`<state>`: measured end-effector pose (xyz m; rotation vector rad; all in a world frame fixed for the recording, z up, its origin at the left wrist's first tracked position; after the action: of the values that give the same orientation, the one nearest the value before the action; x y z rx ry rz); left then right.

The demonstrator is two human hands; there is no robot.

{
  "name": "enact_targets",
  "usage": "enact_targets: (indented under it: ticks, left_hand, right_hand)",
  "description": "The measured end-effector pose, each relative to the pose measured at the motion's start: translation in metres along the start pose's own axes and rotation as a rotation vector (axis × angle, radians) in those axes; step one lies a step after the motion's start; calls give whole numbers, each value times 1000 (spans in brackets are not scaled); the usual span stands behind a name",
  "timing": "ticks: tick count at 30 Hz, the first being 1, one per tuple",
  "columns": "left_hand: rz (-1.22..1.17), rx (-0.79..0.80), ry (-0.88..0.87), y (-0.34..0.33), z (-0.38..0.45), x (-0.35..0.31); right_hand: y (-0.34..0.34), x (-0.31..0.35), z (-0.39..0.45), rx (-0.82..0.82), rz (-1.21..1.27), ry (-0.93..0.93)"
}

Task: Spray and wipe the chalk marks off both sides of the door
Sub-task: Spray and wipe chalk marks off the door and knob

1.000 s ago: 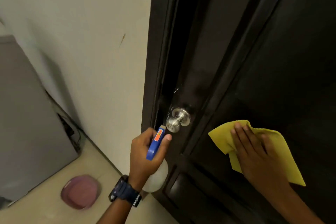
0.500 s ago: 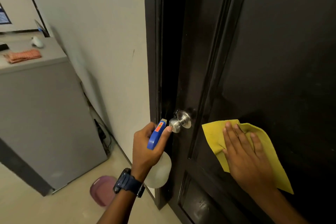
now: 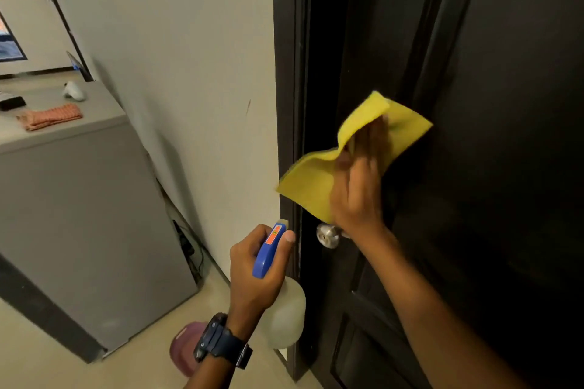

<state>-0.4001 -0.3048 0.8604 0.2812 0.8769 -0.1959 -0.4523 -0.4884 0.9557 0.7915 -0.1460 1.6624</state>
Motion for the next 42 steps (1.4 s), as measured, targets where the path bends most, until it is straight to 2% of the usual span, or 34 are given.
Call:
enact_targets:
  ticks: [1,3,7,10,16,20,22,26,29,31,35,37,39,42]
  left_hand:
    - [-2,3,4,6,6,6]
    - [-16,14,7,21,21,19]
    - [-72,103,-24,50,63,46]
    - [-89,216,-57,58,93,60]
    - [-158,376,-89,49,125,90]
    - [-188,427,-102,40,127,97]
    - [-221,438,-99,40,126,100]
    - [-235,444,-81,42,125,110]
    - [-233,449,-52,42,122,118]
    - [-226,453,-51,41,120,121]
    - [-212,470,-53,38,113,120]
    - [-204,473,-48,37,108,118]
    - [-209,481,-48,35,102,115]
    - [-199,486,-43,31,91,112]
  right_hand:
    - [-23,-2,12,-4,100,-87]
    - [-67,-5,23,-52,139,-208]
    - [-90,-4,15,-329,218,-148]
    - [-93,-16,-6,-391,272,-160]
    - [-153,-88,-146,-399,139,-664]
    - [-172,-106,-188,-493,332,-972]
    - [-170,-97,-178,-569,383,-1036]
    - [-160,-79,-137,-478,243,-899]
    - [-165,-93,-148,-427,168,-859]
    - [-178,-111,-177,-415,227,-943]
    - [-199,-140,-264,-476,496,-1381]
    - [-200,-146,-285,-513,562,-1519]
    - [-193,-137,-273,-553,600,-1531]
    - [-179,-107,-236,-513,591,-1397]
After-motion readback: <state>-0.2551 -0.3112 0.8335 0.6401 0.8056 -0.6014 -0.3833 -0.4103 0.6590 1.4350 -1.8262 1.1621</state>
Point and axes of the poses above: each hand's wrist, its own z-axis towards the middle knuckle, its own y-axis out of the back of the hand, x = y × z, the point moved 8 cm from there along z, towards the middle knuckle, and after that the axes turned 3 degrees about -y, right-handed, at the moved point
